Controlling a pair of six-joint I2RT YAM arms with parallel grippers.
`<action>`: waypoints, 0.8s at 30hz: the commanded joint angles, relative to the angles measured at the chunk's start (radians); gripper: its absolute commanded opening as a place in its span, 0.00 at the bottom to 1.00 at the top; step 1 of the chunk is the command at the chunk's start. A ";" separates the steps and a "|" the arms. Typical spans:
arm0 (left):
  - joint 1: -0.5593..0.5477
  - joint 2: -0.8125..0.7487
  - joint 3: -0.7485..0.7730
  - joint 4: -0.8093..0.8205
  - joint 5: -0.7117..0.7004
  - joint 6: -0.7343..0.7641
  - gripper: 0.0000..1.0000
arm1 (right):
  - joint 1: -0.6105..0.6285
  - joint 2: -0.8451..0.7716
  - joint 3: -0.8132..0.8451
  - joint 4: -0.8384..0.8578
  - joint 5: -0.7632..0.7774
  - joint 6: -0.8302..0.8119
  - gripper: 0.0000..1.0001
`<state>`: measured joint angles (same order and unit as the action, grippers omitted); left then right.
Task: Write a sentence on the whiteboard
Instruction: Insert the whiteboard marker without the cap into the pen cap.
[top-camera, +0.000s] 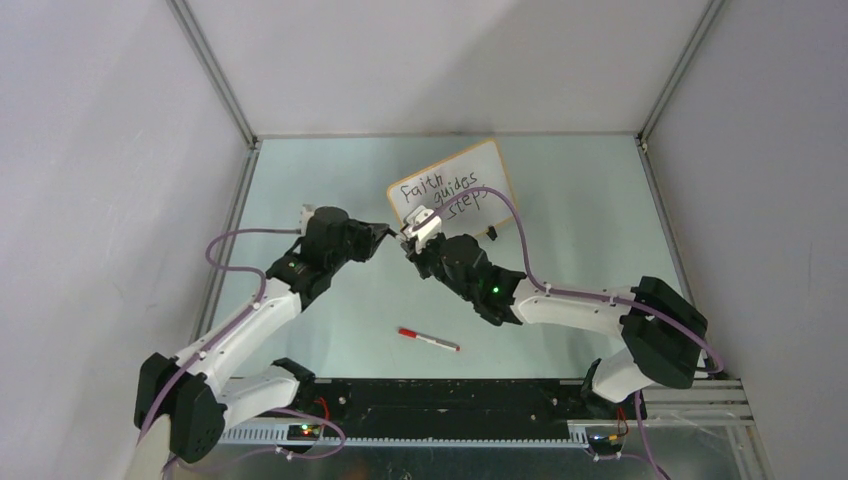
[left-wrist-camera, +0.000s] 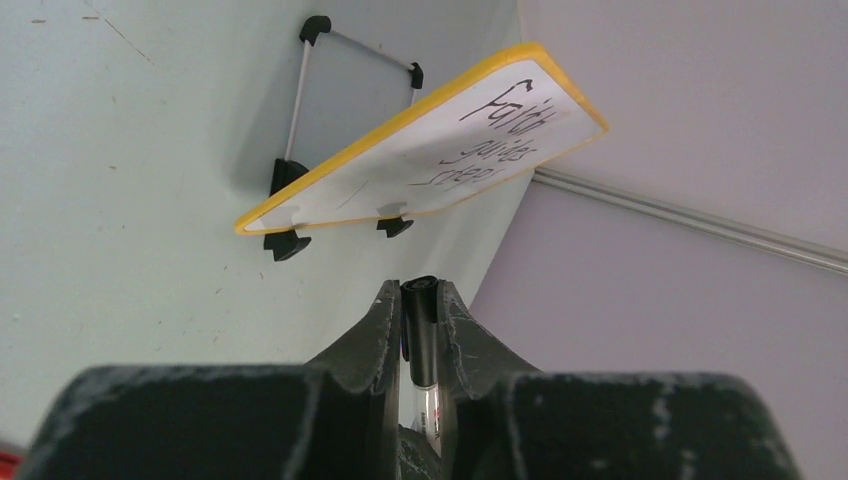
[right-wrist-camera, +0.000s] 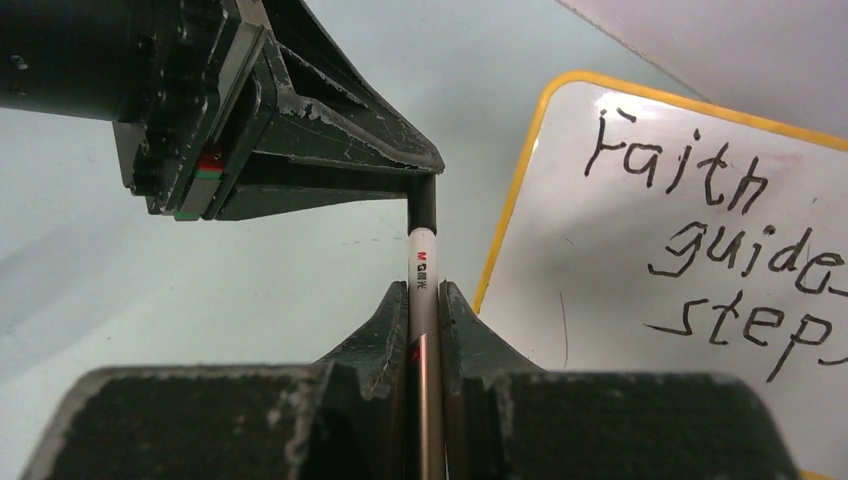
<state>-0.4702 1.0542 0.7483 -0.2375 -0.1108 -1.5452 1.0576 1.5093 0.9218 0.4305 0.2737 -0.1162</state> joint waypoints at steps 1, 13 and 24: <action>-0.114 0.018 0.041 0.070 0.077 -0.044 0.00 | -0.001 0.025 0.056 0.037 0.028 0.003 0.00; -0.180 -0.055 0.047 0.001 -0.028 -0.064 0.00 | -0.012 0.012 0.057 0.016 0.025 0.021 0.00; 0.074 -0.286 -0.013 -0.220 -0.106 0.212 0.74 | -0.190 -0.060 0.072 -0.188 -0.342 0.268 0.00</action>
<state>-0.4725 0.8551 0.7475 -0.3401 -0.1802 -1.4960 0.9539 1.5063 0.9337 0.3401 0.1654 -0.0093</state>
